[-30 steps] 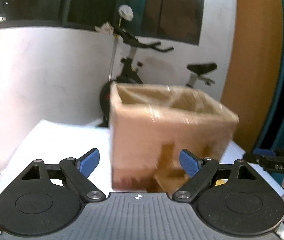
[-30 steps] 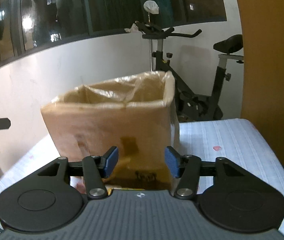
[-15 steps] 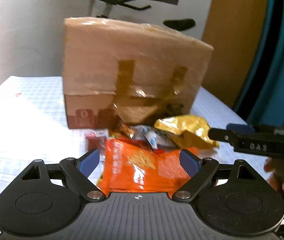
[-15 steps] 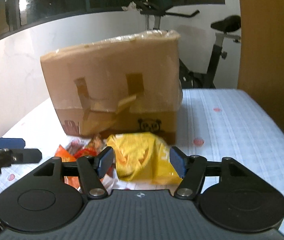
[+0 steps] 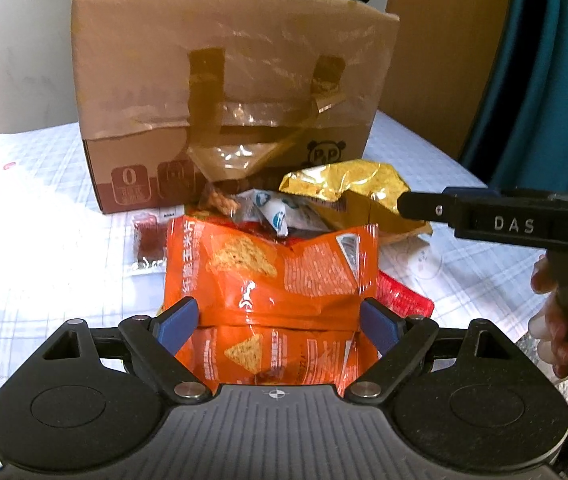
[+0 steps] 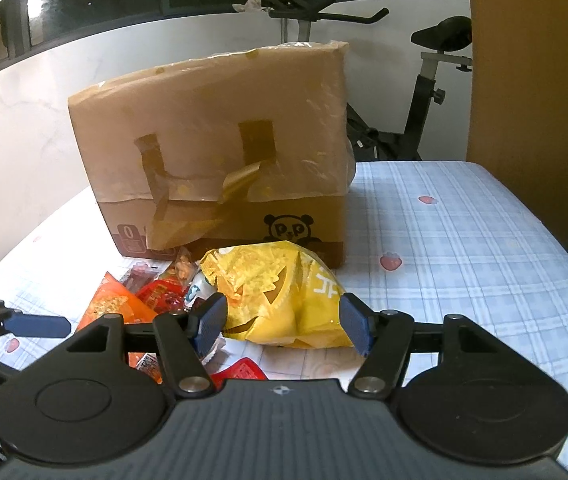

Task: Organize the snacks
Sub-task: 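Move the left tool to the orange chip bag while the right tool approaches the yellow chip bag, then close the left tool on the orange chip bag while the right tool grips the yellow chip bag, then lift both held bags and carry them over the lined box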

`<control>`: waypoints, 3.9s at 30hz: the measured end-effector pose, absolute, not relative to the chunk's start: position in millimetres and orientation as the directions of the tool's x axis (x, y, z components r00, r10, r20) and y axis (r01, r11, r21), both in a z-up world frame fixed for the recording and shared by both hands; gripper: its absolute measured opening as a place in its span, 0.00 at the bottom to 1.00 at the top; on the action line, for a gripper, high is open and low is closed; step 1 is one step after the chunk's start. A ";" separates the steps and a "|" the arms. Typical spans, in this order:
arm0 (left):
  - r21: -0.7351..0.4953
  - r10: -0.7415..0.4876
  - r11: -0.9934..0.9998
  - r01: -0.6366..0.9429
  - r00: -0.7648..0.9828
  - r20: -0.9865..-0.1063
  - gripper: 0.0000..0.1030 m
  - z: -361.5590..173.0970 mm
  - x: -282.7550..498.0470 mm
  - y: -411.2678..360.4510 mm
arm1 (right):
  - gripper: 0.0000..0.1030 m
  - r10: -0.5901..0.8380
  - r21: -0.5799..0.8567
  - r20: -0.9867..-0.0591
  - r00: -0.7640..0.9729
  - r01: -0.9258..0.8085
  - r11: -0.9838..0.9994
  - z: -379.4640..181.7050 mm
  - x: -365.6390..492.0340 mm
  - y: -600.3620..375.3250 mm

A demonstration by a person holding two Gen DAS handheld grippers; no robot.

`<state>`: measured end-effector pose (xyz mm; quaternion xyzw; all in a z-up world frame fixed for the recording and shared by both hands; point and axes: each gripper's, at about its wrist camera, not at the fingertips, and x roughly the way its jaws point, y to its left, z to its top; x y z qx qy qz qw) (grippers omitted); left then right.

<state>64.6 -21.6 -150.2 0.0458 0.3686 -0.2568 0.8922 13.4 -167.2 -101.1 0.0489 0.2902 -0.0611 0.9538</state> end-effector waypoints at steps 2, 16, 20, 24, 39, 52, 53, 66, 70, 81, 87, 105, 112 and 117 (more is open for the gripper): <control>-0.089 -0.407 0.868 0.489 0.597 -0.692 0.91 -152.8 65.2 -23.9 | 0.63 -0.088 0.060 -0.558 0.825 0.145 0.988 -101.6 13.1 -167.4; -0.156 -0.408 0.889 0.430 0.592 -0.695 1.00 -170.6 89.7 -10.1 | 0.64 -0.083 0.064 -0.559 0.825 0.143 0.988 -107.5 15.8 -167.4; -0.178 -0.427 0.887 0.425 0.612 -0.666 0.81 -168.5 88.4 -2.5 | 0.65 -0.084 0.063 -0.559 0.825 0.143 0.988 -107.9 16.5 -167.2; -0.189 -0.411 0.904 0.384 0.658 -0.631 0.73 -163.1 86.3 7.5 | 0.68 -0.081 0.067 -0.562 0.823 0.143 0.987 -109.3 18.2 -168.2; -0.244 -0.341 0.937 0.250 0.803 -0.489 0.72 -139.1 69.5 44.3 | 0.86 -0.107 -0.091 -0.515 0.850 0.071 0.993 -112.7 27.9 -149.7; -0.231 -0.294 0.953 0.198 0.797 -0.528 0.72 -146.4 77.1 44.2 | 0.80 -0.151 -0.209 -0.483 0.863 0.053 0.976 -154.3 54.7 -155.6; -0.228 -0.295 0.953 0.201 0.794 -0.532 0.72 -147.5 77.5 42.7 | 0.80 -0.159 -0.222 -0.473 0.867 0.057 0.973 -158.8 51.1 -154.6; -0.224 -0.303 0.951 0.211 0.769 -0.563 0.72 -155.2 78.8 43.5 | 0.75 -0.149 -0.204 -0.430 0.890 0.065 0.977 -162.0 44.3 -155.8; -0.216 -0.308 0.951 0.223 0.765 -0.566 0.72 -155.8 77.3 40.5 | 0.76 -0.160 -0.247 -0.446 0.881 0.051 0.968 -164.1 53.9 -150.5; -0.225 -0.307 0.950 0.215 0.766 -0.565 0.72 -155.1 78.7 43.1 | 0.65 -0.114 -0.100 -0.417 0.902 0.079 0.992 -160.8 38.0 -171.3; -0.224 -0.309 0.950 0.218 0.769 -0.560 0.72 -153.9 78.1 42.0 | 0.64 -0.112 -0.011 -0.406 0.907 0.117 0.993 -156.5 33.3 -186.1; -0.244 -0.394 0.917 0.316 0.811 -0.433 0.72 -81.9 65.9 50.8 | 0.64 -0.096 0.120 -0.238 0.967 0.127 0.985 -69.3 -11.6 -204.8; -0.205 -0.379 0.923 0.325 0.854 -0.355 0.72 -27.7 67.7 59.6 | 0.64 -0.041 0.188 -0.172 0.984 0.074 0.979 -6.0 -1.2 -207.7; -0.197 -0.372 0.925 0.325 0.880 -0.296 0.72 2.0 73.5 61.7 | 0.63 -0.049 0.217 -0.176 0.983 0.087 0.972 32.4 19.4 -210.9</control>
